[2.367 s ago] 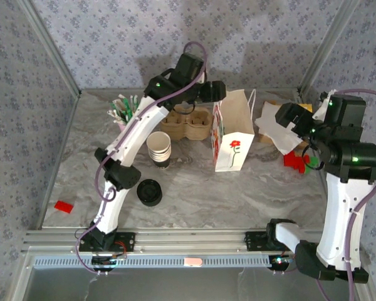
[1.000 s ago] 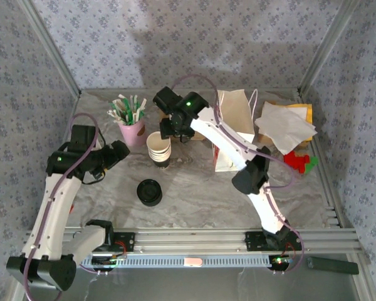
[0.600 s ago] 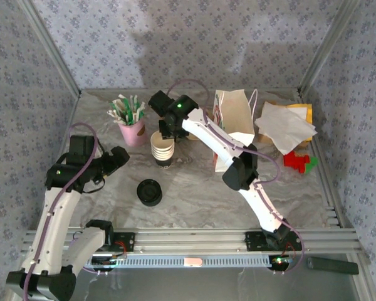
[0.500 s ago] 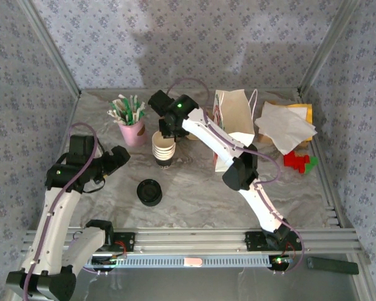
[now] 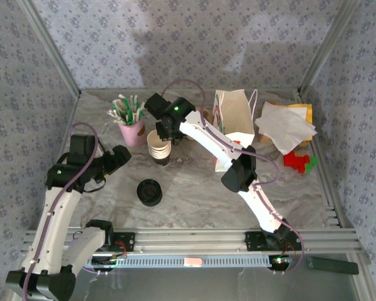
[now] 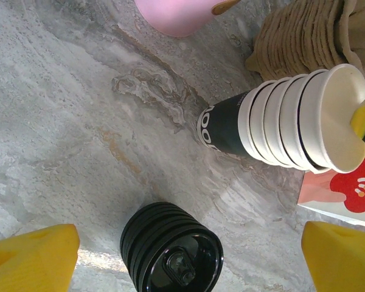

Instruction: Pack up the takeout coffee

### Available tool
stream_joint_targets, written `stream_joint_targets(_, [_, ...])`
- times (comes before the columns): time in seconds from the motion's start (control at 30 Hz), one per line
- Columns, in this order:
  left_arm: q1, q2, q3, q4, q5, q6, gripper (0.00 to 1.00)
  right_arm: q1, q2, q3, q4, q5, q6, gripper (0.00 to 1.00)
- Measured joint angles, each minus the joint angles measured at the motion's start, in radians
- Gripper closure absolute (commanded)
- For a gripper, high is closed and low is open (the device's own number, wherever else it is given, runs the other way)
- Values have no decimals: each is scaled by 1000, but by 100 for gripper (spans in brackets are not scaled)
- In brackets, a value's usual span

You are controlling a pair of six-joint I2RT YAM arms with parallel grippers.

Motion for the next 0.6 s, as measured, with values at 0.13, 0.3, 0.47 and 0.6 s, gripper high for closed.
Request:
stream_joint_targets(0.13, [0,-3,0,0,-4,-7,6,4,-5,-1,0,3,-24,66])
stream_joint_targets(0.3, [-3,12,8,0,-4,-17,6,13,-28,-2,0,11,-51,64])
stream_joint_targets(0.47, [-19,66,41,3,-4,-17,6,15,-43,-3,1,16,-69,68])
stream_joint_targets(0.6, [-40,101,60,4,-7,-17,6,15,-44,-14,2,17,-77,67])
